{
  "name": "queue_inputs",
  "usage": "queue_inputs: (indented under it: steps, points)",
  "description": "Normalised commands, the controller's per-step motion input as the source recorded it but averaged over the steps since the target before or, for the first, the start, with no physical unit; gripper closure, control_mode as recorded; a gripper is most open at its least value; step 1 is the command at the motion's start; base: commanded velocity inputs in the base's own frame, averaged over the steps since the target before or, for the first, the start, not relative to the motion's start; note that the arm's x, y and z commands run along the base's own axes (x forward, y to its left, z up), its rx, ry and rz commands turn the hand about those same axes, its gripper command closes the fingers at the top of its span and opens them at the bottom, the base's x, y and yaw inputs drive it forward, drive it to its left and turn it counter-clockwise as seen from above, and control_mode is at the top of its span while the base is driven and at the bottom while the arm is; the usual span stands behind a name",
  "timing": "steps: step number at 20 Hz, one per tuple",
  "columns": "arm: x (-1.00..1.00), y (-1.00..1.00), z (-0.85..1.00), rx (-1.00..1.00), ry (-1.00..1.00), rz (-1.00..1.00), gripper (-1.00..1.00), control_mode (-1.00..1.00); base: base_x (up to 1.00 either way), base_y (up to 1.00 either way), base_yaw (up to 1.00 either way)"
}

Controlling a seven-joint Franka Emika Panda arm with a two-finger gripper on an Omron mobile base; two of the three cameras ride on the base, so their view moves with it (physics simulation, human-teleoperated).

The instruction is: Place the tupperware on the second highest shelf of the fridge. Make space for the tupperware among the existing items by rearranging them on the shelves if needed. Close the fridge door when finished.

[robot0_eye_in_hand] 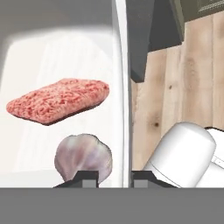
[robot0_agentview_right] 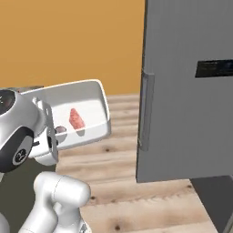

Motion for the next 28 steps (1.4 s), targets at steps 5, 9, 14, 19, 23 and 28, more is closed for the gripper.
queue_inputs:
  steps: [5,9,14,19,23,28]
  points:
    - [0.00,0.00,0.00,0.00,0.00,0.00,1.00,1.00,1.00,0.27,0.01]
    - [0.00,0.00,0.00,0.00,0.00,0.00,1.00,1.00,0.97,0.18,0.00]
    - [0.00,0.00,0.00,0.00,0.00,0.00,1.00,1.00,0.79,0.01,-0.15]
    - [0.00,0.00,0.00,0.00,0.00,0.00,1.00,1.00,0.76,0.13,-0.41]
    - [0.00,0.00,0.00,0.00,0.00,0.00,1.00,1.00,0.96,0.65,-0.21]
    - [0.00,0.00,0.00,0.00,0.00,0.00,1.00,1.00,1.00,0.36,0.39]
